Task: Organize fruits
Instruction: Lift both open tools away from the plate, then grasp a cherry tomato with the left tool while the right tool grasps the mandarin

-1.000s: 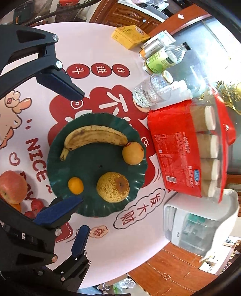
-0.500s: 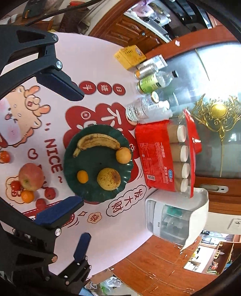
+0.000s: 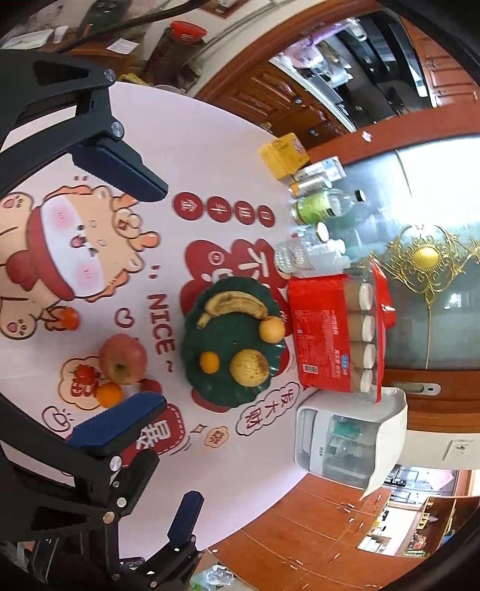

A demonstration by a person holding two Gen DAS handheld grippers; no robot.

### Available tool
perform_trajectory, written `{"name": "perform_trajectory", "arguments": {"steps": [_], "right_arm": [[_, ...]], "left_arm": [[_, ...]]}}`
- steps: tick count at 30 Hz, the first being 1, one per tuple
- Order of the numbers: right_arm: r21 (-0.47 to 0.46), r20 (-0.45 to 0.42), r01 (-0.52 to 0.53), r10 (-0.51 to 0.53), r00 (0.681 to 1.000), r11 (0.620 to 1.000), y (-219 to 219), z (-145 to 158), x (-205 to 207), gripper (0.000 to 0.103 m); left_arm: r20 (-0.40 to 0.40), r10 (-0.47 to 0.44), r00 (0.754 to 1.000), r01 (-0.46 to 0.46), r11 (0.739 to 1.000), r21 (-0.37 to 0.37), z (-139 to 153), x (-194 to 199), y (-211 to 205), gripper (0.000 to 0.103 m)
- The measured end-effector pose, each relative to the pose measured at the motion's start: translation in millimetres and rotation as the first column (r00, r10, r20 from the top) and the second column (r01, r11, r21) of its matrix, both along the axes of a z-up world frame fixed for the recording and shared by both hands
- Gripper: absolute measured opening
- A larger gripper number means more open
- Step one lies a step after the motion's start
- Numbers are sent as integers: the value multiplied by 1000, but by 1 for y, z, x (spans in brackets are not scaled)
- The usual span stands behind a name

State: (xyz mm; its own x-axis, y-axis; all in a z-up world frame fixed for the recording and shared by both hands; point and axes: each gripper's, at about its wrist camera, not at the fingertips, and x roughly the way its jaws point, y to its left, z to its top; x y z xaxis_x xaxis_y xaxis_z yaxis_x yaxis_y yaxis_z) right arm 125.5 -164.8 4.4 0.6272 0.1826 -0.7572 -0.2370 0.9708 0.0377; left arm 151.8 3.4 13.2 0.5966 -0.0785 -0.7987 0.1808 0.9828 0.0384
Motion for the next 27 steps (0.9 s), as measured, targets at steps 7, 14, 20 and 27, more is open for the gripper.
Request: {"name": "perform_trajectory", "arguments": {"steps": [7, 14, 20, 27], "right_arm": [[-8, -8, -43, 43, 999, 999, 4, -23, -23, 67], [-7, -68, -40, 40, 997, 999, 2, -62, -32, 67], [-21, -94, -37, 35, 995, 999, 4, -95, -35, 60], [-15, -141, -13, 11, 990, 1000, 6, -133, -25, 47]], "left_arm": [[-22, 63, 998, -64, 997, -36, -30, -33, 14, 102], [-52, 55, 997, -57, 998, -38, -83, -57, 19, 102], [-103, 31, 994, -36, 998, -56, -133, -59, 20, 92], [-195, 20, 981, -35, 997, -69, -176, -45, 24, 76]]}}
